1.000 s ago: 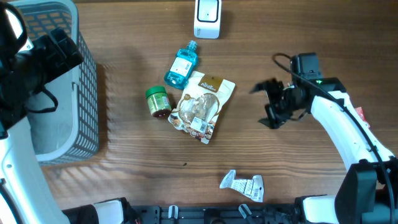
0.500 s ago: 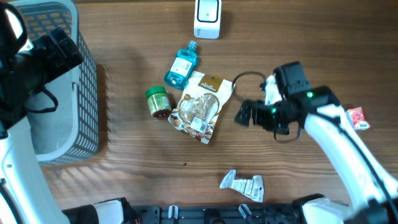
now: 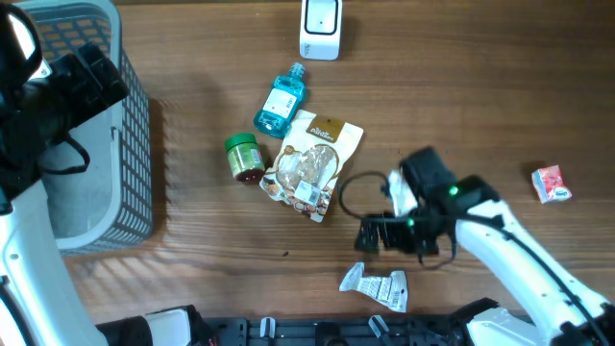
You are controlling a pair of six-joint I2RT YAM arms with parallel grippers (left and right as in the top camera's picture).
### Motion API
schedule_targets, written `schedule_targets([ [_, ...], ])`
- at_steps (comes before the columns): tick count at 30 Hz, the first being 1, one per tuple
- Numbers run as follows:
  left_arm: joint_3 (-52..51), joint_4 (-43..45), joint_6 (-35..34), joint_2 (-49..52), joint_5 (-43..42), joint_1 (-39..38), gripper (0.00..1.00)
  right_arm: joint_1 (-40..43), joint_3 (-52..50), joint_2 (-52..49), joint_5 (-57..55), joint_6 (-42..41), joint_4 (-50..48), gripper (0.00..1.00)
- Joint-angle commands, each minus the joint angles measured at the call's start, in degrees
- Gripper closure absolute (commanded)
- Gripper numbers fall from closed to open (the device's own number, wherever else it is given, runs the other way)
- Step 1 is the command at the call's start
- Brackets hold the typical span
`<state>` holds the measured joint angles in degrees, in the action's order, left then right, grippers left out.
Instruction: Scan the item barcode
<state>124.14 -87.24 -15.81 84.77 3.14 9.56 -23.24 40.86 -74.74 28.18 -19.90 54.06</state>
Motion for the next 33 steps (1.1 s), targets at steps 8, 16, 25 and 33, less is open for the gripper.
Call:
schedule_targets([
  [8, 0.48, 0.13, -0.09, 0.15, -0.31, 0.46, 0.00, -11.15, -4.92, -0.04, -0.83, -8.90, -2.21, 0.00],
  [16, 0.48, 0.13, -0.09, 0.15, -0.28, 0.46, 0.00, -12.85, 6.75, 0.42, -10.84, -16.55, 0.90, 0.00],
  [25, 0.48, 0.13, -0.07, 0.15, -0.28, 0.46, 0.00, -16.17, 9.44, 0.70, -2.38, -28.79, 16.06, 0.47],
  [33, 0.48, 0.13, -0.07, 0.15, -0.31, 0.46, 0.00, -26.29, 0.20, 0.57, -0.09, -42.03, 2.14, 0.93],
])
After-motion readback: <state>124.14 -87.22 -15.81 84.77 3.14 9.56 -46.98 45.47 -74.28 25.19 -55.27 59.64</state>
